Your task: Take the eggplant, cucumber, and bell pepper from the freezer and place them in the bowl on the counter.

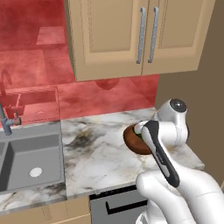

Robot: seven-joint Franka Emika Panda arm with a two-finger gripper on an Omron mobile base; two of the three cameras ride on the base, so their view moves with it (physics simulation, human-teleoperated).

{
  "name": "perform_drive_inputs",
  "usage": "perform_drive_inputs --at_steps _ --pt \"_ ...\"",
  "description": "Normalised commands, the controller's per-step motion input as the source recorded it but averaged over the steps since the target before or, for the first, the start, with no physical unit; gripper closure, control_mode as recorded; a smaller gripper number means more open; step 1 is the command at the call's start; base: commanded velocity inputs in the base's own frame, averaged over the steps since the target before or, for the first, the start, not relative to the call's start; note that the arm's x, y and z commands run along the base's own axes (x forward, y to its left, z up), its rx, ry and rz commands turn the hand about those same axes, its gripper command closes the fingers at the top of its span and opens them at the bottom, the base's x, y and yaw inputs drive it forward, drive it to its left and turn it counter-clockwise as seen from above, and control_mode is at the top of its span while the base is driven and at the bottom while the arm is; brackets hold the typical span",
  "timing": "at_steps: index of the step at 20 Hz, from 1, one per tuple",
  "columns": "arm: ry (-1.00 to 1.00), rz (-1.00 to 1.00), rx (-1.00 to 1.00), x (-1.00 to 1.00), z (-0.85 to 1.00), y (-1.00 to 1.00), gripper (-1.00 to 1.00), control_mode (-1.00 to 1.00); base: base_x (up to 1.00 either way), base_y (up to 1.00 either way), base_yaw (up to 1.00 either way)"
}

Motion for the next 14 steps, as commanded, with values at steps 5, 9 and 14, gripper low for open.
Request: perform_drive_inputs --at_steps 5,9,14 --pt "0.03 0.0 0.0 0.27 -0.35 0.08 1.0 -1.0 0.0 0.0 0.0" --pt "0.02 0.0 0.0 0.0 -0.19 0.03 1.0 -1.0 0.0 0.0 0.0" --pt "0.01 0.0 0.0 0.0 -0.07 0.01 1.0 -1.0 0.0 0.0 0.0"
